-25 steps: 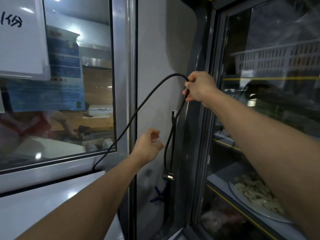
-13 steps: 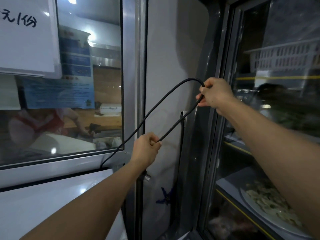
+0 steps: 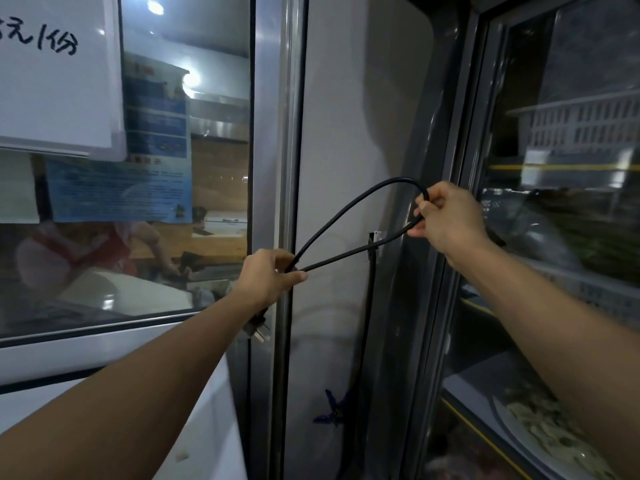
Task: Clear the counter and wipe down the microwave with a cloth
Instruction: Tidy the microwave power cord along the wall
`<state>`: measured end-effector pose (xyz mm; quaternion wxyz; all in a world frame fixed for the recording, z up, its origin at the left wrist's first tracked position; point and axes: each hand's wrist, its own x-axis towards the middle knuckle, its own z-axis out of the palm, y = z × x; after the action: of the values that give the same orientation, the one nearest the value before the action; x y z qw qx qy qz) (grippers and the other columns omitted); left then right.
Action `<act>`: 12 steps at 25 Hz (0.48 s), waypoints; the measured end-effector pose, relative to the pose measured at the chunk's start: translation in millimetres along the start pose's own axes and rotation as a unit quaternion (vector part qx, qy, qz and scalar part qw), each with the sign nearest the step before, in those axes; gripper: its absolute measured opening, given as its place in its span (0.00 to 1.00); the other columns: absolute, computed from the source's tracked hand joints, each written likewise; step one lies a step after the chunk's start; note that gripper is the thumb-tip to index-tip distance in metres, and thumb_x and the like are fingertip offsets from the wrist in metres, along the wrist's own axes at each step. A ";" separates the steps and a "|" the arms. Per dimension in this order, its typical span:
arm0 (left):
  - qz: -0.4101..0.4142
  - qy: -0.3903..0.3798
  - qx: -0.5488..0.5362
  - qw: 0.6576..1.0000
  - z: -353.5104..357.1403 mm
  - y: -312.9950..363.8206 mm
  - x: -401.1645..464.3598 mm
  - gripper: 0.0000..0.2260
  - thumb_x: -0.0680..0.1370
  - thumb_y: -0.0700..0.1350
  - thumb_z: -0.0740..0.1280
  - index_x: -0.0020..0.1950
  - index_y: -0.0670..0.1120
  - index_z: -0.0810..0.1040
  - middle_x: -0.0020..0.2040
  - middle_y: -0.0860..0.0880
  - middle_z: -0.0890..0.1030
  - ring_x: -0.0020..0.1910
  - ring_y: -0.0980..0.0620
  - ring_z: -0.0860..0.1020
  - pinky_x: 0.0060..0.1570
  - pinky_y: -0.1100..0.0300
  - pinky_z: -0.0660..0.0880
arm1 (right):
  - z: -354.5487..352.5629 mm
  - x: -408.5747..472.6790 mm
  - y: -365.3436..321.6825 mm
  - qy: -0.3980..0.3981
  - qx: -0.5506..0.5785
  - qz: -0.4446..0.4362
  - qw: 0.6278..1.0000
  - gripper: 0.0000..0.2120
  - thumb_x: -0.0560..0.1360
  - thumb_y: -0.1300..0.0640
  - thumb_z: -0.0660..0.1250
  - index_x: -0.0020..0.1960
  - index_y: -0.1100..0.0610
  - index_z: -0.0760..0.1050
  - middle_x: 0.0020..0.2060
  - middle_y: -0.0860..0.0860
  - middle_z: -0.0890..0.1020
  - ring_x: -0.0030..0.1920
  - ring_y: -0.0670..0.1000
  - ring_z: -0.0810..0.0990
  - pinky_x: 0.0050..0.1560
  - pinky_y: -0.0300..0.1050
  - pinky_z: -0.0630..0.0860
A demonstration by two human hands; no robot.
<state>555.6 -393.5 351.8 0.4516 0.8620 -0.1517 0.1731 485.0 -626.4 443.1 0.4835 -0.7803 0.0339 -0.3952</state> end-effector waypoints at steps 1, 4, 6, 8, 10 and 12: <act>0.006 0.010 0.007 1.000 -0.4 -0.8 2.8 0.12 0.72 0.47 0.73 0.53 0.45 0.82 0.43 0.49 0.82 0.39 0.56 0.77 0.43 0.62 0.76 | 0.3 -1.4 3.3 0.001 0.002 0.000 1.000 0.14 0.79 0.66 0.58 0.39 0.51 0.70 0.38 0.52 0.76 0.42 0.52 0.80 0.38 0.44 0.80; 0.011 0.025 0.006 1.000 -3.1 -2.3 8.8 0.08 0.72 0.46 0.73 0.48 0.44 0.84 0.41 0.47 0.83 0.36 0.56 0.77 0.36 0.69 0.70 | 0.0 -4.1 13.6 -0.006 0.015 0.010 1.000 0.14 0.79 0.66 0.59 0.41 0.49 0.69 0.40 0.52 0.77 0.42 0.52 0.80 0.37 0.43 0.80; 0.010 0.019 0.000 1.000 -7.5 -3.1 11.4 0.07 0.72 0.45 0.73 0.48 0.44 0.84 0.39 0.49 0.82 0.34 0.59 0.76 0.33 0.69 0.68 | -0.7 -2.3 19.0 -0.018 0.002 -0.001 1.000 0.11 0.77 0.65 0.62 0.46 0.49 0.70 0.43 0.52 0.79 0.44 0.51 0.81 0.44 0.45 0.80; 0.016 0.006 0.006 1.000 -12.3 -3.6 14.7 0.06 0.72 0.44 0.72 0.48 0.44 0.84 0.36 0.51 0.81 0.32 0.60 0.75 0.32 0.69 0.68 | -0.1 1.6 22.4 -0.036 -0.042 -0.033 0.998 0.15 0.74 0.65 0.66 0.57 0.50 0.71 0.46 0.51 0.80 0.47 0.48 0.79 0.51 0.43 0.77; 0.025 -0.010 0.017 0.999 -15.3 -3.4 17.9 0.06 0.73 0.44 0.72 0.48 0.45 0.83 0.35 0.52 0.81 0.31 0.62 0.75 0.32 0.69 0.68 | 6.4 3.8 22.3 -0.081 -0.114 -0.072 0.987 0.24 0.73 0.65 0.68 0.65 0.50 0.69 0.51 0.48 0.78 0.51 0.46 0.77 0.54 0.40 0.72; 0.031 -0.024 0.030 0.999 -15.9 -2.4 20.5 0.06 0.73 0.43 0.72 0.48 0.45 0.83 0.37 0.51 0.82 0.32 0.61 0.75 0.32 0.70 0.70 | 20.4 3.8 20.7 -0.123 -0.192 -0.119 0.966 0.25 0.73 0.62 0.69 0.67 0.50 0.69 0.56 0.49 0.78 0.56 0.47 0.75 0.58 0.41 0.70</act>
<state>572.4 -381.1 367.4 0.4164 0.8738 -0.1842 0.1709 507.7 -624.2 424.7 0.2745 -0.8995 -0.0435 -0.3371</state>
